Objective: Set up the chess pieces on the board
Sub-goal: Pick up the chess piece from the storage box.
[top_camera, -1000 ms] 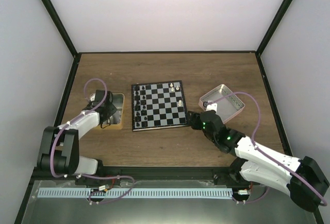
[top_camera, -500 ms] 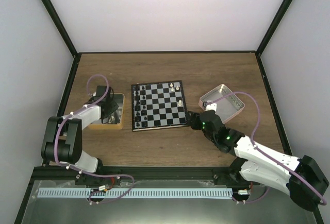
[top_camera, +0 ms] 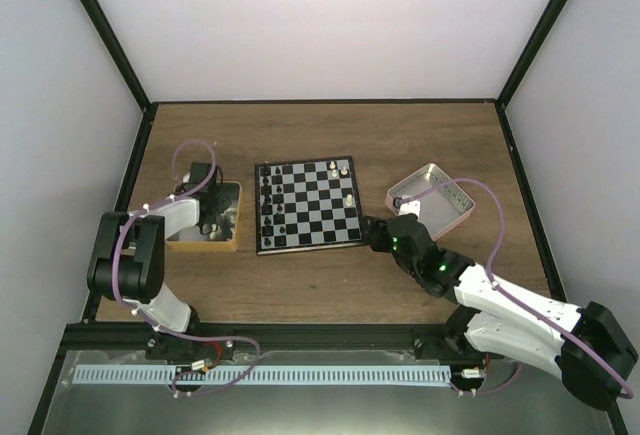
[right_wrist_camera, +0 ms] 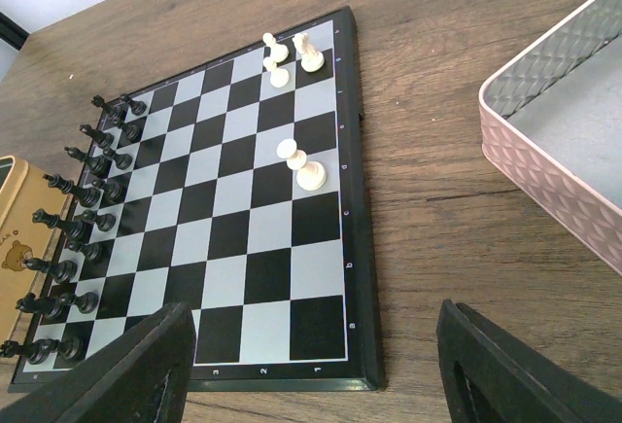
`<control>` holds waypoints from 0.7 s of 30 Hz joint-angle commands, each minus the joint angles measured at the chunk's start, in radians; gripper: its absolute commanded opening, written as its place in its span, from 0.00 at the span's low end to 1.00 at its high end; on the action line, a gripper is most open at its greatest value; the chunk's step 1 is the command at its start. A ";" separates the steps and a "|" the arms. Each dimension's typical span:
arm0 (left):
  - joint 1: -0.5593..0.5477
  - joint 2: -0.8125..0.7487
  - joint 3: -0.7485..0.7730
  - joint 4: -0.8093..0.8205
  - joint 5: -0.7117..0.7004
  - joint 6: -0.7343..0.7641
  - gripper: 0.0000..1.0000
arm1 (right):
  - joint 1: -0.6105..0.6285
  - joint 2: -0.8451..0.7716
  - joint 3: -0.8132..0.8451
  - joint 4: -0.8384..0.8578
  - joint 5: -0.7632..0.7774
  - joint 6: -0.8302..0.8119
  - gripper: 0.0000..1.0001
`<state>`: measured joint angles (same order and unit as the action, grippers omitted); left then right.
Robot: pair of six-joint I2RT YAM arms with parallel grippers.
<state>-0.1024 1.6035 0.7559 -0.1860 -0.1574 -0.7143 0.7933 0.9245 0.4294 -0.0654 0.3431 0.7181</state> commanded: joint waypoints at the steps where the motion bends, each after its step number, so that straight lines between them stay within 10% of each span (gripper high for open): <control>1: 0.007 0.034 0.013 0.001 0.005 0.050 0.30 | -0.007 -0.003 0.022 0.013 0.018 -0.007 0.70; 21: 0.008 0.115 0.126 -0.072 -0.008 0.161 0.29 | -0.006 -0.001 0.025 0.015 0.012 -0.001 0.69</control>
<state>-0.0998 1.6897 0.8577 -0.2142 -0.1631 -0.5823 0.7933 0.9245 0.4294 -0.0597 0.3428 0.7181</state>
